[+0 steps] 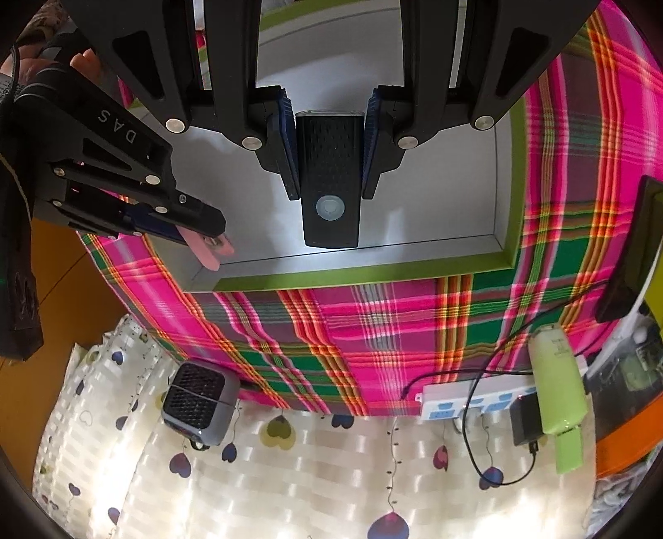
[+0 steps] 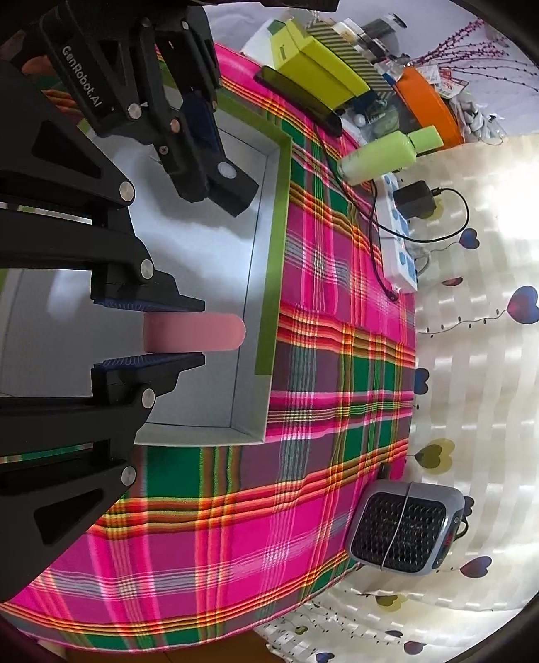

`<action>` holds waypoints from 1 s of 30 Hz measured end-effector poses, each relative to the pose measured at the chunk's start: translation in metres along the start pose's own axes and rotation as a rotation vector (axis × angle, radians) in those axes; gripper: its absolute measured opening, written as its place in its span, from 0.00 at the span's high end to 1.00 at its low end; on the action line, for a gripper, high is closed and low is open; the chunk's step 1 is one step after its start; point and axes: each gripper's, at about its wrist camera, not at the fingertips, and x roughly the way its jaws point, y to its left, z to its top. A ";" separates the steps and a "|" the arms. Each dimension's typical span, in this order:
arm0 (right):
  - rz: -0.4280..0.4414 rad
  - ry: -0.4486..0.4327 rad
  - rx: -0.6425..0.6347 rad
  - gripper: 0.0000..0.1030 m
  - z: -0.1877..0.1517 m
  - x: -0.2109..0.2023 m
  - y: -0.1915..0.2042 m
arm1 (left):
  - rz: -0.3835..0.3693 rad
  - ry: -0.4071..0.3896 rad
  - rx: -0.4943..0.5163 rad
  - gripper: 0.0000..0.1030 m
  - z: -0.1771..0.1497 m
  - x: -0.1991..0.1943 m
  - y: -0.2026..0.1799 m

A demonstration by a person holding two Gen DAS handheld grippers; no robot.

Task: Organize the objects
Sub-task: 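Carry the pink clip with the right tool into the white tray while the left tool carries the black device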

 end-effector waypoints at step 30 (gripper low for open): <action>-0.045 0.021 -0.034 0.82 0.004 0.020 -0.002 | 0.015 0.033 -0.013 0.75 0.005 0.018 0.002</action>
